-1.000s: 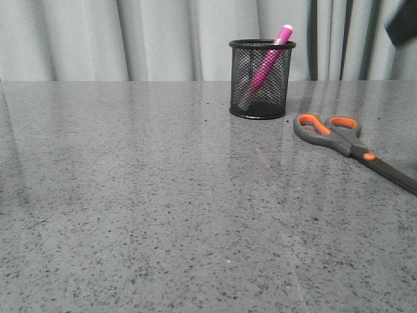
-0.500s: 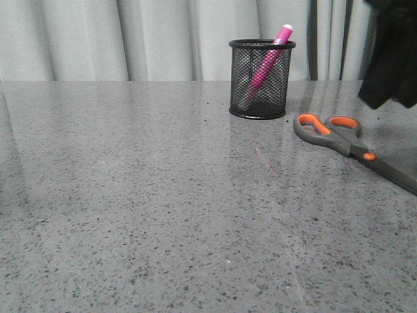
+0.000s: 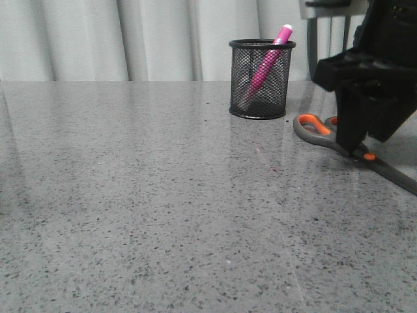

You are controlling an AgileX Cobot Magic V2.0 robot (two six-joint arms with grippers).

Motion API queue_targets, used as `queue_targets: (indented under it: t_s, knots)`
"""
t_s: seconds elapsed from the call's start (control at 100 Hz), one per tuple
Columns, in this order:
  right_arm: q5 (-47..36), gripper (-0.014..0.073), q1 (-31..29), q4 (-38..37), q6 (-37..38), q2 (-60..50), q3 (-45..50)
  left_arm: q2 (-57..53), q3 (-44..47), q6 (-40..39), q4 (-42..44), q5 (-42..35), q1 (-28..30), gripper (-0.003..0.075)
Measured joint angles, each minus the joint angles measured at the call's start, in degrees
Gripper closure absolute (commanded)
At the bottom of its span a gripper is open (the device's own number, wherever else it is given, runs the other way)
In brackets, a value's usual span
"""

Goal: Put pen and scissors into bin
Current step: 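Move the right gripper down over the scissors handles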

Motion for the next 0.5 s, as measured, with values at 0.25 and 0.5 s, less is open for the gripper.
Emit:
queue_targets:
  t_s: [0.25, 0.5]
  knots:
    - [-2.97, 0.0221, 0.00, -0.14, 0.19, 1.41, 0.00, 0.00, 0.00, 0.00, -0.22, -0.22, 0.00, 0.0739]
    - [-4.60, 0.0221, 0.00, -0.13, 0.19, 1.41, -0.19, 0.00, 0.00, 0.00, -0.22, -0.47, 0.00, 0.0739]
